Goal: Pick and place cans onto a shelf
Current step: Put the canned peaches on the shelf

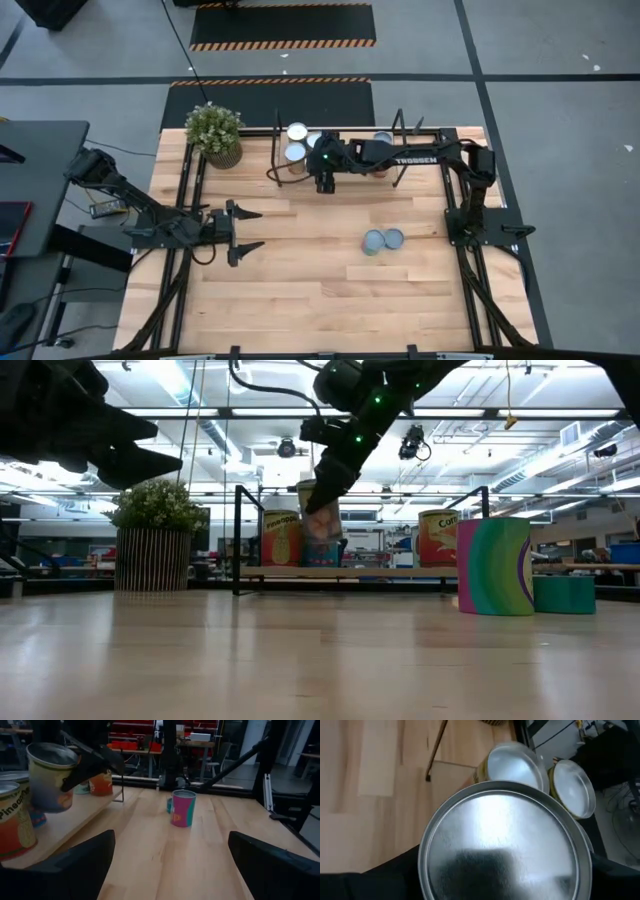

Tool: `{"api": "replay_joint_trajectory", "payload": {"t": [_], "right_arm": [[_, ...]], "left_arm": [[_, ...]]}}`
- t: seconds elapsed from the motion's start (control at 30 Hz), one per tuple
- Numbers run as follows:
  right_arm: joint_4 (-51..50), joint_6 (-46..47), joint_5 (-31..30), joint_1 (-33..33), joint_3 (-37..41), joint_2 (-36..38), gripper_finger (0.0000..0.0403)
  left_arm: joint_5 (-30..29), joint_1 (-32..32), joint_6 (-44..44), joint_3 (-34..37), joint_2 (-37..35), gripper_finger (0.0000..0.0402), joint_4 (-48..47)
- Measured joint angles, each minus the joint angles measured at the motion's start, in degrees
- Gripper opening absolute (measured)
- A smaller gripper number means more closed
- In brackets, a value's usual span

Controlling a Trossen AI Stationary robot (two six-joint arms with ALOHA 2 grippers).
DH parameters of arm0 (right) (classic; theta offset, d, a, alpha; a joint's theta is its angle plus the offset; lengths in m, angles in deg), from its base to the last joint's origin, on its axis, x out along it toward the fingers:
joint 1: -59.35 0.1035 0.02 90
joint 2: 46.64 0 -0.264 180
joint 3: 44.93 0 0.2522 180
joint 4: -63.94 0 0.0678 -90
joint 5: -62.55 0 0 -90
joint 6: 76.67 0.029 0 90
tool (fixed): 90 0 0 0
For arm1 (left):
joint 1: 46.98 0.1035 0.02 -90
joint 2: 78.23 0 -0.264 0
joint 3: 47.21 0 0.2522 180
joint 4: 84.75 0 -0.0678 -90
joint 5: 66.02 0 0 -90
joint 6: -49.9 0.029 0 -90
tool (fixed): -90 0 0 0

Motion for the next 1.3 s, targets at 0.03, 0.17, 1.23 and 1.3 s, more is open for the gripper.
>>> {"api": "replay_joint_trajectory", "payload": {"t": [0.03, 0.17, 1.23, 1.3], "right_arm": [[0.43, -0.23, 0.85, -0.49, 0.00, 0.00, 0.0320], [0.99, -0.73, 2.12, -1.93, 0.00, 0.00, 0.0320], [9.02, 10.14, 6.52, -3.46, 7.89, -0.17, 0.0328], [8.91, 10.34, 8.10, -3.98, 7.89, -0.17, 0.0340]], "left_arm": [[0.00, 0.00, 0.52, 0.00, 0.00, 0.0396, 0.16], [0.00, 0.00, 0.72, 0.00, 0.00, 0.0396, 0.30], [0.06, -0.07, -0.90, -0.03, 0.02, 0.0396, 0.43], [0.07, -0.07, -0.90, -0.03, 0.02, 0.0396, 0.43]]}}
